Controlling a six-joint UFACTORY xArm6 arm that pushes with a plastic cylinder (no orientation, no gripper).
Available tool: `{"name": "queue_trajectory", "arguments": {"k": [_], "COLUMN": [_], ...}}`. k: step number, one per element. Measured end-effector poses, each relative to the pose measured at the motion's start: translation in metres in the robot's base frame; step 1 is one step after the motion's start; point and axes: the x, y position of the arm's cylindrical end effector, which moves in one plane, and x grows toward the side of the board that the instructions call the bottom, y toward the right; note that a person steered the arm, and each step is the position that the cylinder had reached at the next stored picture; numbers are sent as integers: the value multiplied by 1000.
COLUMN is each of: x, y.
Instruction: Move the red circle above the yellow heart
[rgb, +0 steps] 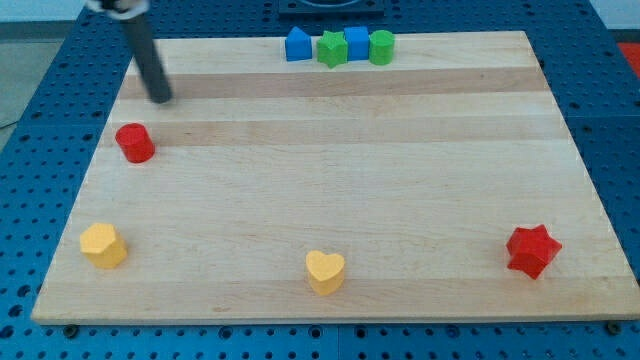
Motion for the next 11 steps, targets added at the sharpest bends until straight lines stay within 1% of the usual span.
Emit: {"name": "queue_trajectory", "arguments": {"k": [1, 2, 3, 4, 5, 6, 7, 8, 9, 10, 11], "x": [64, 105, 130, 133, 124, 96, 80, 79, 121, 134, 116], "y": [-18, 41, 112, 70, -6, -22, 32, 110, 185, 198, 198]}}
